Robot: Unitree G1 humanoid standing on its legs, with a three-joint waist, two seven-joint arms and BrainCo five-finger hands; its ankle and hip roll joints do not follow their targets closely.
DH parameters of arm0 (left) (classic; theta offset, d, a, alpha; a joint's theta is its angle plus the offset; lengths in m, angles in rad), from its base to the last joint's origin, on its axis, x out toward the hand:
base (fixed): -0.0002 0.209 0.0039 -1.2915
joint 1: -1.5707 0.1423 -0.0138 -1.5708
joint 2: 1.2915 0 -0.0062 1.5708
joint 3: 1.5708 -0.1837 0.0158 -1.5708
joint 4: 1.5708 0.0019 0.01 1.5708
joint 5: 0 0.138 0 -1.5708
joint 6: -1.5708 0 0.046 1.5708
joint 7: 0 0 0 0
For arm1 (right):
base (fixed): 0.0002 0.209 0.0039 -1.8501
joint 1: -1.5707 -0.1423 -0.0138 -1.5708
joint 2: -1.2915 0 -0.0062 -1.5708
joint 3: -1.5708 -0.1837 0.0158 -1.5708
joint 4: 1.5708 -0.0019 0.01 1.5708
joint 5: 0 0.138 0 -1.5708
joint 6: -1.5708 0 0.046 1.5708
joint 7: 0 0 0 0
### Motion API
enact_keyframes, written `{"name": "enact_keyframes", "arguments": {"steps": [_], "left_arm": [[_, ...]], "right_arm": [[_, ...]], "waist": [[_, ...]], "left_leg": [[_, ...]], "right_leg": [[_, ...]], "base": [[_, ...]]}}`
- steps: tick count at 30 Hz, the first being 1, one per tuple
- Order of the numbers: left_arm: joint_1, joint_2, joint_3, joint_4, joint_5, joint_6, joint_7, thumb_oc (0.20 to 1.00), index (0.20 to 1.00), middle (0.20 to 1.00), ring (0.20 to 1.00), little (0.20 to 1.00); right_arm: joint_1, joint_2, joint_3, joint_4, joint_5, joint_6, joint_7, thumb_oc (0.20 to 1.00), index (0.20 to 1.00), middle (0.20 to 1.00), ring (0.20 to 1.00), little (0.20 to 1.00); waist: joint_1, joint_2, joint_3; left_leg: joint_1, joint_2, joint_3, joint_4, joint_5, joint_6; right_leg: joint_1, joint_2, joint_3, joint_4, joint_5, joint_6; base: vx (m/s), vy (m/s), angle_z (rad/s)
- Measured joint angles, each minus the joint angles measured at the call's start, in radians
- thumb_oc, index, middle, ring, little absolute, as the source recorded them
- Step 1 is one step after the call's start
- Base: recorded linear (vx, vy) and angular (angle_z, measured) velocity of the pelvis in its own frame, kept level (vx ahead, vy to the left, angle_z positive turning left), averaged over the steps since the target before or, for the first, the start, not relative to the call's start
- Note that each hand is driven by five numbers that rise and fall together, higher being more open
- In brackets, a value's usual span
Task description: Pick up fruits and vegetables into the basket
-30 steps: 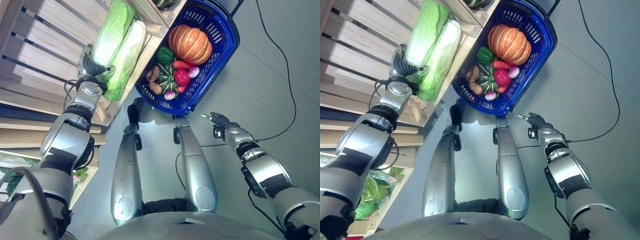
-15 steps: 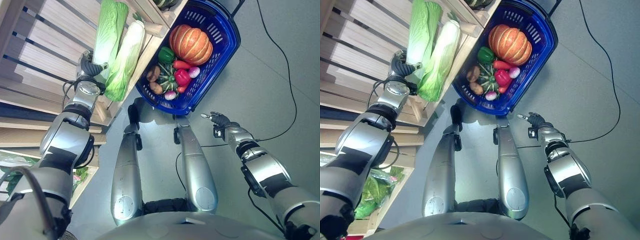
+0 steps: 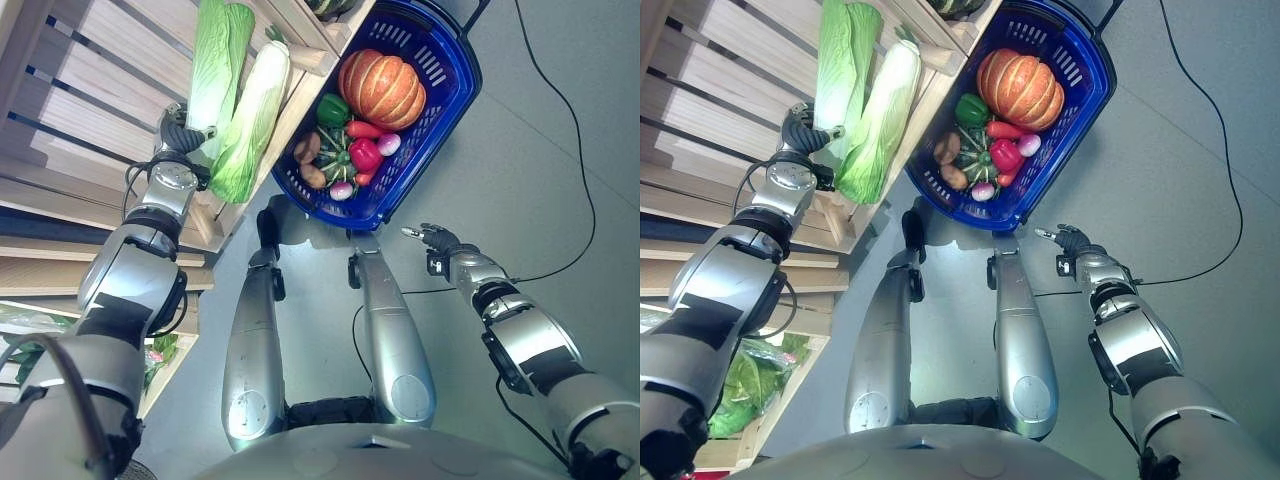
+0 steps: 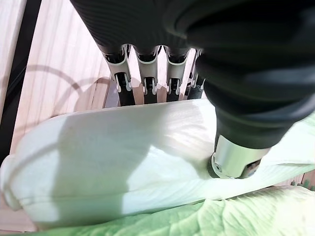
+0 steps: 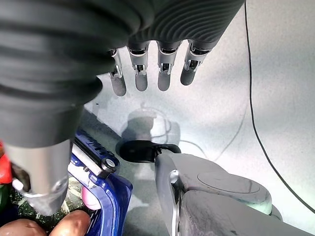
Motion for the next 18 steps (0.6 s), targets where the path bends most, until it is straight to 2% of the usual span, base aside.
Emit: {"name": "enact_keyframes", "arguments": {"steps": [9, 10, 11, 12, 13, 18], "left_arm": [[0.002, 0.002, 0.004, 0.0, -0.02, -0.005, -0.014, 0.2, 0.2, 0.2, 0.2, 0.2], [0.002, 0.002, 0.004, 0.0, -0.02, -0.005, -0.014, 0.347, 0.347, 0.347, 0.347, 0.347], [0.002, 0.002, 0.004, 0.0, -0.02, -0.005, -0.014, 0.548, 0.548, 0.548, 0.548, 0.548], [0.002, 0.002, 0.004, 0.0, -0.018, -0.005, -0.014, 0.859, 0.859, 0.859, 0.859, 0.859], [0.002, 0.002, 0.004, 0.0, -0.017, -0.005, -0.012, 1.0, 1.0, 1.0, 1.0, 1.0], [0.003, -0.002, 0.001, 0.006, 0.003, 0.011, -0.001, 1.0, 1.0, 1.0, 1.0, 1.0]], "right_arm": [[0.0, 0.0, 0.0, 0.0, 0.0, 0.0, 0.008, 1.0, 1.0, 1.0, 1.0, 1.0], [0.0, 0.0, 0.0, 0.0, 0.0, 0.0, 0.008, 1.0, 1.0, 1.0, 1.0, 1.0], [0.0, 0.0, 0.0, 0.0, 0.0, 0.0, 0.009, 1.0, 1.0, 1.0, 1.0, 1.0], [-0.001, 0.0, 0.0, 0.0, 0.0, 0.0, 0.009, 1.0, 1.0, 1.0, 1.0, 1.0], [-0.001, 0.0, 0.0, 0.0, 0.001, 0.0, 0.009, 1.0, 1.0, 1.0, 1.0, 1.0], [-0.007, -0.001, 0.001, 0.0, 0.001, 0.001, 0.011, 1.0, 1.0, 1.0, 1.0, 1.0]], "waist": [[0.0, 0.0, 0.0], [0.0, 0.0, 0.0], [0.0, 0.0, 0.0], [0.0, 0.0, 0.0], [0.0, 0.0, 0.0], [0.0, 0.0, 0.0]], "left_leg": [[0.0, 0.0, 0.001, 0.0, -0.001, 0.0], [0.001, 0.0, 0.001, 0.0, -0.001, 0.0], [0.0, 0.0, 0.001, 0.0, -0.001, 0.0], [0.0, 0.0, 0.002, 0.0, -0.001, 0.0], [0.0, 0.0, 0.002, 0.0, -0.001, 0.0], [-0.001, 0.001, 0.004, -0.001, -0.003, -0.001]], "right_leg": [[0.0, 0.0, 0.001, 0.0, 0.0, 0.0], [0.0, 0.0, 0.001, 0.0, 0.0, 0.0], [0.0, 0.0, 0.001, -0.001, 0.0, 0.0], [0.0, 0.0, 0.001, -0.001, 0.0, 0.0], [0.0, 0.0, 0.001, -0.001, 0.0, 0.0], [-0.003, 0.001, 0.002, -0.002, 0.0, 0.0]], "base": [[0.0, 0.0, 0.0], [0.0, 0.0, 0.0], [0.0, 0.0, 0.0], [0.0, 0.0, 0.0], [0.0, 0.0, 0.0], [0.0, 0.0, 0.0]]}}
